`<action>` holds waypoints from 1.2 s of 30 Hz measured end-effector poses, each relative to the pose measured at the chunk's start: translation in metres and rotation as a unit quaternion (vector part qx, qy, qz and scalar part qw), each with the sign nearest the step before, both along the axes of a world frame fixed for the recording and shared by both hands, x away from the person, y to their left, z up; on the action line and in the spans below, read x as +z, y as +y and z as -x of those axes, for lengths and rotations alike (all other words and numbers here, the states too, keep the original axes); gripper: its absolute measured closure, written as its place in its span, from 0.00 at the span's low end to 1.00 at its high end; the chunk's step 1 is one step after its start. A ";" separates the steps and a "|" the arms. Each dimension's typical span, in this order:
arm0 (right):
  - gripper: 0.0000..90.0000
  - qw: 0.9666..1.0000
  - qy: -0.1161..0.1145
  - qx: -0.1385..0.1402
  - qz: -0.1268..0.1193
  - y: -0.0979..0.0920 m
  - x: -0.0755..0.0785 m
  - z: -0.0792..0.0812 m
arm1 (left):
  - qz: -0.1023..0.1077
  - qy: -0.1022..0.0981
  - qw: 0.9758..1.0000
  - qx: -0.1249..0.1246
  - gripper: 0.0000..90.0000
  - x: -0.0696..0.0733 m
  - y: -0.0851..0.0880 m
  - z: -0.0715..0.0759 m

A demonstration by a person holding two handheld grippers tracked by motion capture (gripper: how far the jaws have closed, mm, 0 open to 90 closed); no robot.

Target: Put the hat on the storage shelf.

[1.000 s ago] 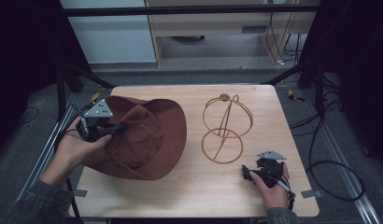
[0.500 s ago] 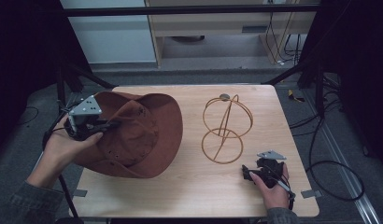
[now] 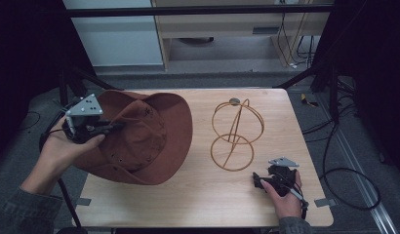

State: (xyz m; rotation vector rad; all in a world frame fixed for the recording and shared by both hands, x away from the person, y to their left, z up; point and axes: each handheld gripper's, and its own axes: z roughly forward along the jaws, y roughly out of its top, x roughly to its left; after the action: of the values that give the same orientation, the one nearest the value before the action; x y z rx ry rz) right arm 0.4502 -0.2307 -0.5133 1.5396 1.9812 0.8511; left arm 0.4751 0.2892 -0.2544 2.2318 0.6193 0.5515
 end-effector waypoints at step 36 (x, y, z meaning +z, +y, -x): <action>0.00 1.000 0.000 -0.001 0.000 0.000 0.000 0.000 | -0.009 -0.026 0.999 -0.031 0.98 0.048 -0.030 0.005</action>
State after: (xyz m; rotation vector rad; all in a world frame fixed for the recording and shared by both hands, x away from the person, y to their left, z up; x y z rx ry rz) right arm 0.4503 -0.2306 -0.5133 1.5413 1.9798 0.8504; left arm 0.4706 0.2592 -0.2065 2.2379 0.5199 0.5832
